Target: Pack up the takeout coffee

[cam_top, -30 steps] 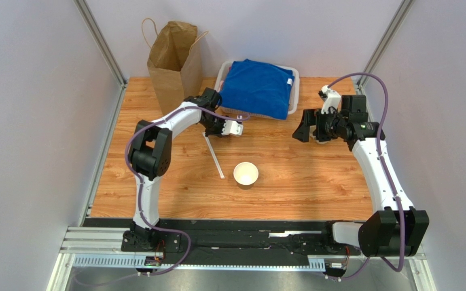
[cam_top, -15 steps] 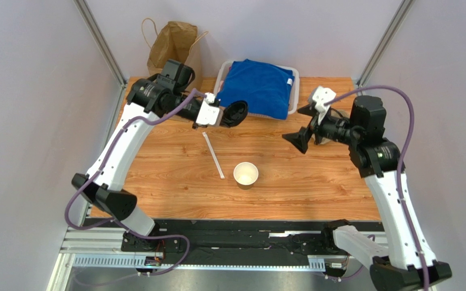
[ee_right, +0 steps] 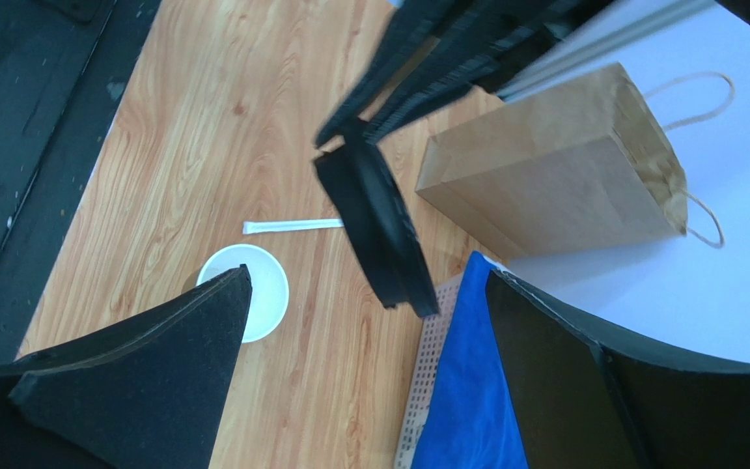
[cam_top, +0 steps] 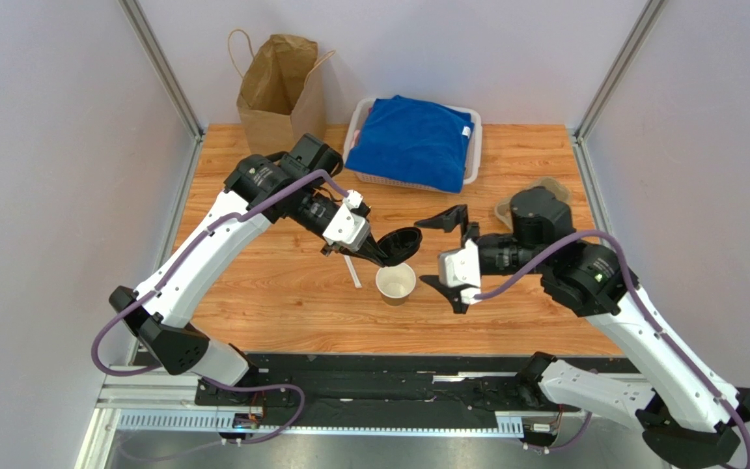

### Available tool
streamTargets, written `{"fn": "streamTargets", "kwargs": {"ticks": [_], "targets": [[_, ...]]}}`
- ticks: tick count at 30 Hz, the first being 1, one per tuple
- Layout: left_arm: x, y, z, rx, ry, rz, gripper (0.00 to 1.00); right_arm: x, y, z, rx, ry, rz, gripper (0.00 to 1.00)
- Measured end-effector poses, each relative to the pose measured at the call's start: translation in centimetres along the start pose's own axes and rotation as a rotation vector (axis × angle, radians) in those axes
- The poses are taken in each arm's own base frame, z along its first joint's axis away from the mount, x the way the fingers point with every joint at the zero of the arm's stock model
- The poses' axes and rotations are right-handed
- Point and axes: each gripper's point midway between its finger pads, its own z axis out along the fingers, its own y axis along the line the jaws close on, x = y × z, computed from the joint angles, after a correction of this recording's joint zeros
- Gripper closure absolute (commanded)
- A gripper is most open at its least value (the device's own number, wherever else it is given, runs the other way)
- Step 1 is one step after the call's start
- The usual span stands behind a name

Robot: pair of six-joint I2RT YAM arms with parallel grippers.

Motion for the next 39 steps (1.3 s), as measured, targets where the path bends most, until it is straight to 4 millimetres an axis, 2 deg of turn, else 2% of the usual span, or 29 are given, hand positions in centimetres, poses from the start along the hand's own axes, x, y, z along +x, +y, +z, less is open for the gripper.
{"fn": "streamTargets", "kwargs": {"ticks": [5,6,8,9,11,12,15,20,22,25,28,30,32,34,35,37,39], "targets": [[-0.6,-0.5,0.3,0.015,-0.027,-0.053,0.95,0.2,1.8,1.9,-0.091,0.022,-0.100,0.08],[-0.7,-0.6,0.4,0.021,-0.031,-0.061,0.95,0.3,1.9,2.3,-0.097,0.027,-0.111,0.15],[-0.9,-0.9,0.6,0.029,-0.035,-0.072,0.94,0.5,1.9,2.8,-0.104,0.037,-0.124,0.22],[-1.0,-1.0,0.7,0.034,-0.037,-0.078,0.94,0.7,1.9,3.2,-0.111,0.048,-0.128,0.30],[-1.0,-1.1,0.8,0.036,-0.038,-0.090,0.93,1.2,2.0,3.8,-0.121,0.065,-0.134,0.39],[-1.1,-1.1,0.8,0.038,-0.039,-0.095,0.93,1.5,2.0,4.0,-0.122,0.072,-0.137,0.52],[-1.1,-1.3,0.8,0.040,-0.038,-0.116,0.91,2.0,2.0,4.1,-0.117,0.087,-0.146,0.75],[-1.0,-1.4,0.8,0.043,-0.037,-0.139,0.69,2.0,1.9,4.2,-0.109,0.089,-0.137,1.00],[-1.0,-1.3,0.8,0.040,-0.036,-0.138,0.60,1.9,1.9,4.2,-0.105,0.089,-0.124,1.00],[-0.9,-1.3,0.7,0.035,-0.024,-0.159,0.52,2.2,1.9,4.1,-0.093,0.104,-0.081,1.00],[-0.7,-1.0,-0.7,-0.022,-0.014,-0.268,0.45,2.2,1.8,4.0,-0.072,0.115,-0.026,1.00],[-0.2,0.2,-3.1,-0.128,-0.024,-0.336,0.44,2.2,1.3,3.9,-0.033,0.125,0.043,1.00],[0.4,2.3,-6.8,-0.324,-0.046,-0.403,0.36,2.2,0.8,3.6,0.019,0.132,0.132,1.00],[1.1,4.0,-10.5,-0.542,-0.042,-0.423,0.34,2.3,-0.2,3.2,0.092,0.136,0.256,1.00],[0.8,4.4,-11.5,-0.628,-0.048,-0.413,0.34,2.5,-0.8,3.0,0.133,0.137,0.338,1.00],[-0.6,4.4,-12.4,-0.731,-0.080,-0.386,0.34,3.0,-1.8,2.7,0.208,0.142,0.494,1.00],[-2.8,4.7,-13.3,-0.816,-0.125,-0.345,0.34,3.6,-3.2,2.4,0.290,0.130,0.679,1.00]]}}
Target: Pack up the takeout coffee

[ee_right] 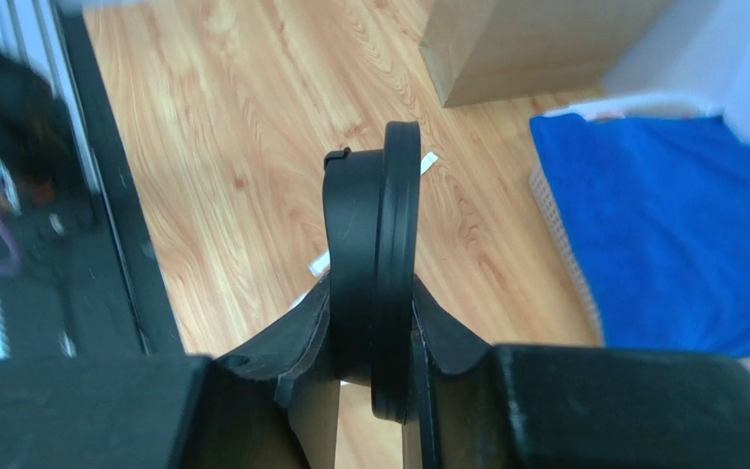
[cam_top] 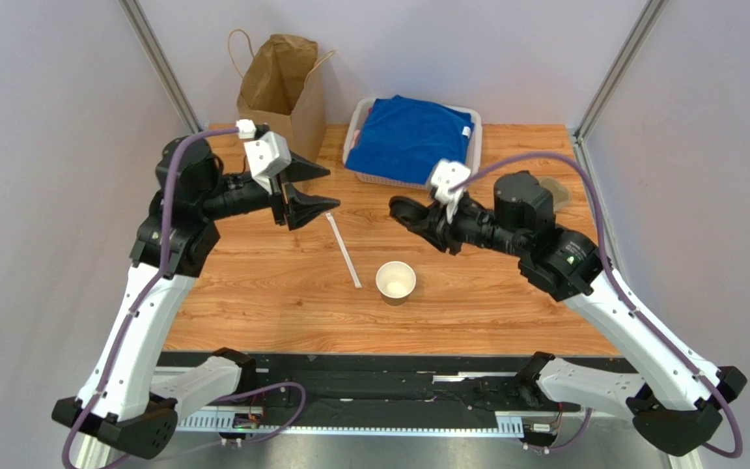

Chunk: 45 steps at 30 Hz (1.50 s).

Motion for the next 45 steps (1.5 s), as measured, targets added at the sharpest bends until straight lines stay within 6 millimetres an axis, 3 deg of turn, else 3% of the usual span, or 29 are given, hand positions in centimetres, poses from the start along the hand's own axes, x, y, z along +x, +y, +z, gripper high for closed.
{"fn": "streamTargets", "kwargs": {"ticks": [2,5,8,11,17,32,41,45], "targets": [[-2.0,0.4,0.0,-0.048,-0.056,0.021,0.35,-0.4,-1.4,0.3,0.041,-0.019,0.189,1.00],[-3.4,0.7,0.5,-0.088,-0.101,0.022,0.37,-0.6,-3.4,1.0,0.081,-0.054,0.466,1.00],[-3.1,0.4,2.0,-0.084,-0.101,0.012,0.39,-0.9,-4.1,1.5,0.064,-0.083,0.661,1.00],[-2.0,-1.1,4.1,-0.043,-0.075,0.002,0.43,-2.0,-2.8,1.7,-0.020,-0.109,0.758,1.00],[-1.1,-2.1,5.8,-0.018,-0.050,0.003,0.50,-3.6,-1.0,1.6,-0.149,-0.144,0.814,1.00],[0.3,-2.4,7.8,0.018,-0.017,-0.017,0.63,-3.9,0.8,1.1,-0.252,-0.142,0.825,1.00],[0.8,-2.5,8.3,0.031,-0.005,-0.030,0.83,-3.4,1.1,1.0,-0.256,-0.134,0.829,1.00],[0.9,-2.5,8.3,0.034,-0.004,-0.039,1.00,-3.3,1.1,1.0,-0.258,-0.133,0.829,1.00]]}}
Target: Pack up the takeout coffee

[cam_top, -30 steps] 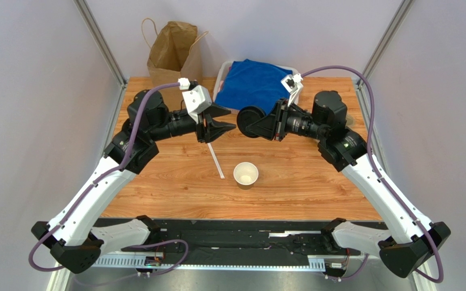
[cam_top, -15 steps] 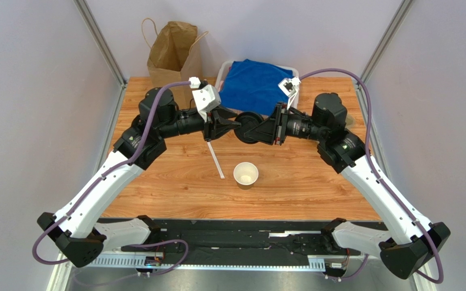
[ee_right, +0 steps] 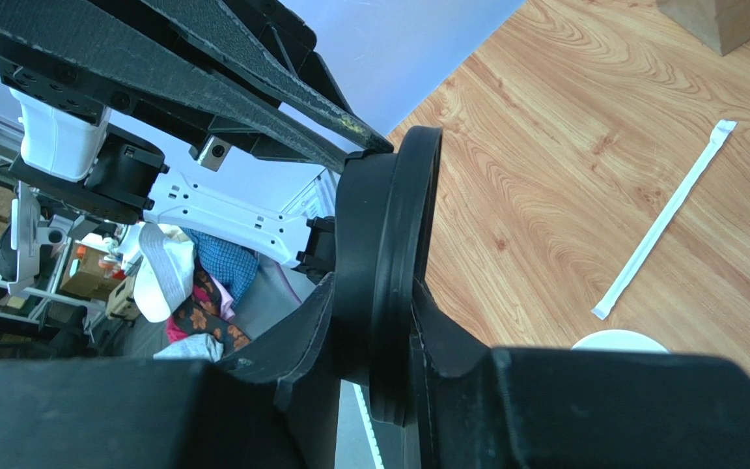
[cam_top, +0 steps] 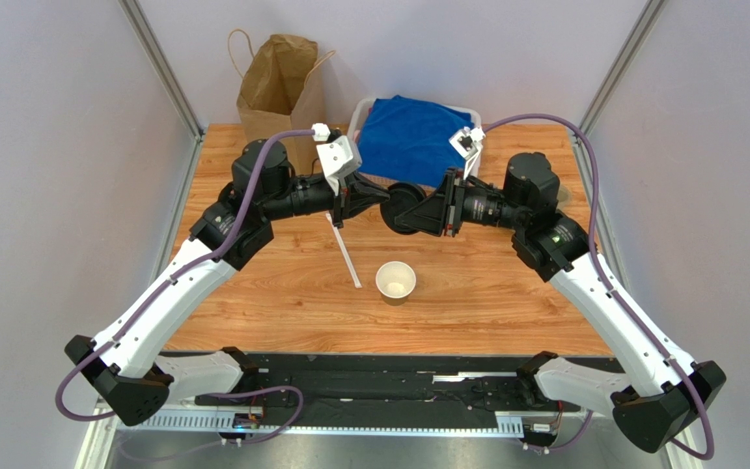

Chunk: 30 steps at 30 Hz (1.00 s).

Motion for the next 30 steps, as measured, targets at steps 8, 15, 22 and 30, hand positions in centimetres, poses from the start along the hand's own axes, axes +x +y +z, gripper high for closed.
{"fn": "streamTargets", "kwargs": {"ticks": [8,15,22,30], "targets": [[0.1,0.2,0.5,0.005,0.013,-0.019,1.00,0.0,0.0,-0.1,0.007,-0.005,-0.001,0.64],[1.6,0.2,0.8,0.003,0.079,-0.068,1.00,-0.1,-1.3,-0.3,0.079,-0.023,-0.008,0.00],[5.0,0.4,0.6,-0.023,0.186,-0.131,1.00,-0.8,-4.8,-3.1,0.246,-0.074,-0.001,0.00],[15.0,0.0,1.9,-0.018,0.427,-0.311,1.00,3.3,-8.5,-6.4,0.394,-0.047,0.067,0.00]]}}
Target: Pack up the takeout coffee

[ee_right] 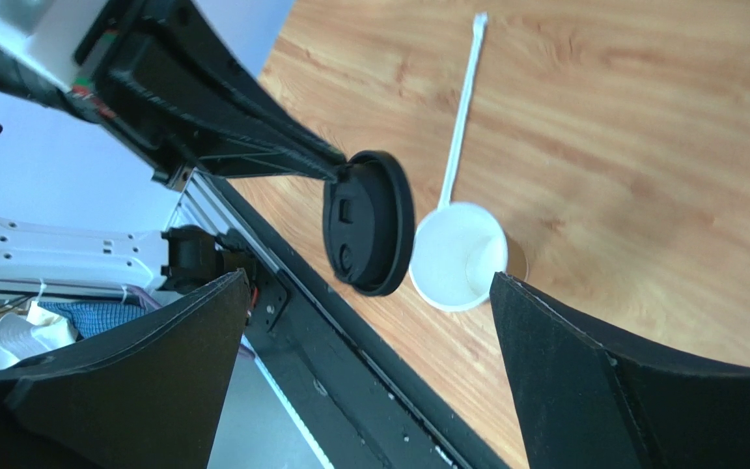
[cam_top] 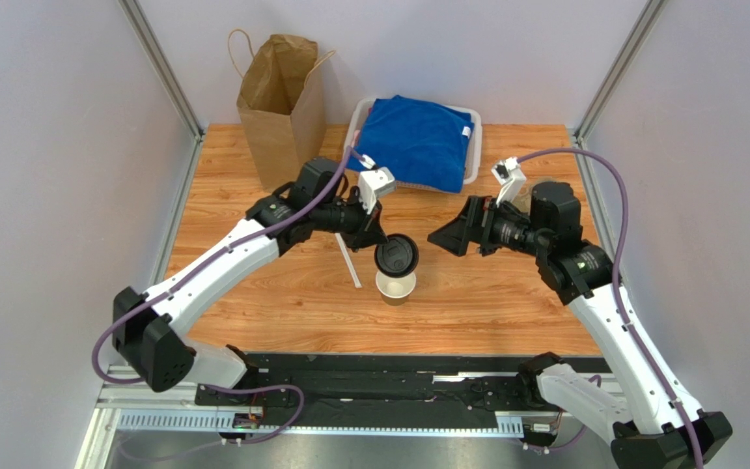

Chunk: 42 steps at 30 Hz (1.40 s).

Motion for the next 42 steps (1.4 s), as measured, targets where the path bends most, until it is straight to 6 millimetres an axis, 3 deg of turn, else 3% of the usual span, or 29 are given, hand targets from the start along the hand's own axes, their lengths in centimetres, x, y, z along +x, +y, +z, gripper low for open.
{"fn": "streamTargets", "kwargs": {"ticks": [5,12,27,42], "targets": [[4.8,1.2,2.7,-0.002,0.140,-0.108,1.00,3.8,-2.8,0.7,0.063,0.086,0.075,0.01],[7.2,1.4,3.8,-0.006,0.204,-0.159,1.00,6.0,-5.0,0.9,0.109,0.128,0.143,0.02],[9.8,2.3,5.9,-0.023,0.293,-0.219,1.00,6.7,-5.4,1.0,0.116,0.141,0.152,0.02],[8.4,2.9,6.6,-0.032,0.286,-0.217,1.00,6.8,-5.4,1.0,0.108,0.144,0.138,0.02]]}}
